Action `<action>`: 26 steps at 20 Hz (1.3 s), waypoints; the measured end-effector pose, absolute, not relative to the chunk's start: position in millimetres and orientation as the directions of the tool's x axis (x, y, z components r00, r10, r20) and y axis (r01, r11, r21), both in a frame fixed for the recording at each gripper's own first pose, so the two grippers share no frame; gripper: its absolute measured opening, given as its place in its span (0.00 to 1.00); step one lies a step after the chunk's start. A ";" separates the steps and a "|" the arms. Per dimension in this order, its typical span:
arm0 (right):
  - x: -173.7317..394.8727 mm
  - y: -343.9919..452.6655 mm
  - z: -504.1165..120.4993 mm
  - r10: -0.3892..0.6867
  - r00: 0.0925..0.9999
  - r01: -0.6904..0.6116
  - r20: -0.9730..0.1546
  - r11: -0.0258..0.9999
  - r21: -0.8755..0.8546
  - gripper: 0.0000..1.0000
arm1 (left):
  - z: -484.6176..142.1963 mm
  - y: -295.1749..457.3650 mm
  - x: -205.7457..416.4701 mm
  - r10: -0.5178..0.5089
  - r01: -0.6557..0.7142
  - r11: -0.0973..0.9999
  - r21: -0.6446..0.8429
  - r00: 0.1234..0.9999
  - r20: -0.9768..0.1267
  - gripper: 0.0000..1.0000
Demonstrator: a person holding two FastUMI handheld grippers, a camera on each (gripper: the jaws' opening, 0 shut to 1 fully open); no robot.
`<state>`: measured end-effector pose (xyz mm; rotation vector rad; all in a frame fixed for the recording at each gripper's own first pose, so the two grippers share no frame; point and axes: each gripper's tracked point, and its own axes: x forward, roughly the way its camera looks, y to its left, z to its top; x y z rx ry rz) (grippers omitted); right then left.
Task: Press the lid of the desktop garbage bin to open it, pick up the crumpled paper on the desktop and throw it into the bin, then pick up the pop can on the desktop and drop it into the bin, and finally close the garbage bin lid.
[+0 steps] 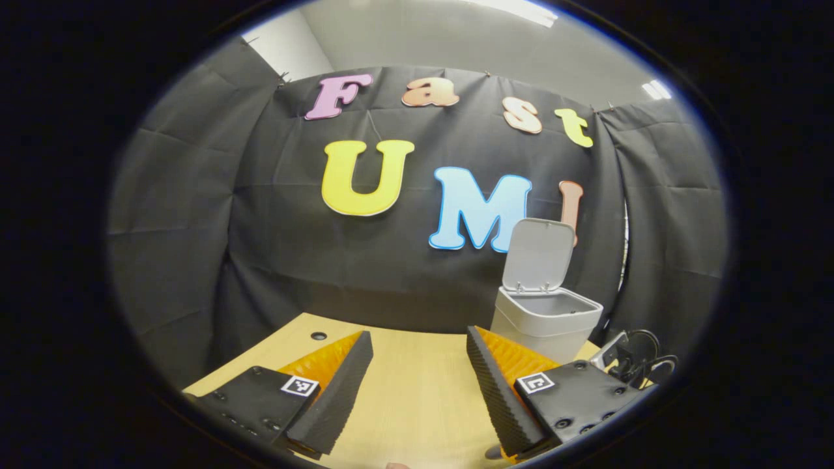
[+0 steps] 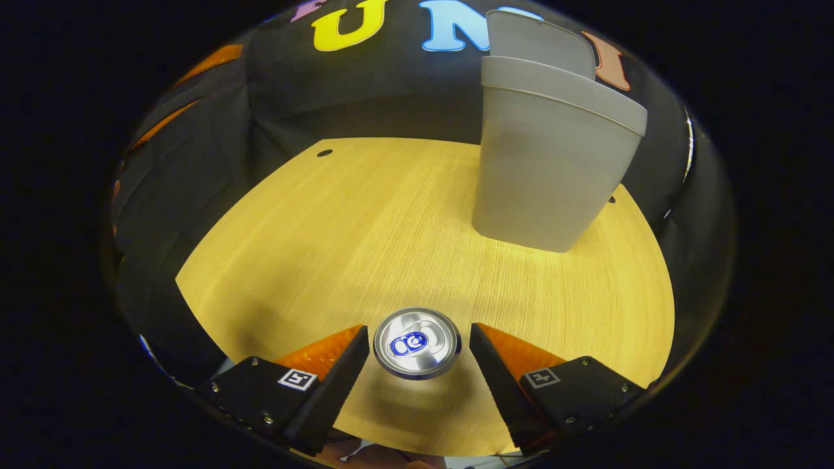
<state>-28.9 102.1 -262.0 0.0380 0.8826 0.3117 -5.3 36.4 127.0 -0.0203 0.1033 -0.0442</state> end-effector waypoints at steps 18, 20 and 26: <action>-26.2 84.3 -224.2 0.344 0.660 -0.195 -0.668 0.937 0.290 0.83 | 120.2 36.0 -8.6 -0.029 0.025 0.999 -0.043 0.993 -0.113 0.96; -22.0 75.1 -205.4 0.337 0.696 -0.176 -0.634 0.936 0.305 0.82 | 121.2 33.9 -8.6 -0.030 0.026 0.999 -0.040 0.993 -0.111 0.96; 3.3 46.5 -140.4 0.310 0.804 -0.157 -0.508 0.934 0.322 0.83 | 120.4 23.6 -8.9 -0.044 0.041 0.999 -0.029 0.993 -0.113 0.95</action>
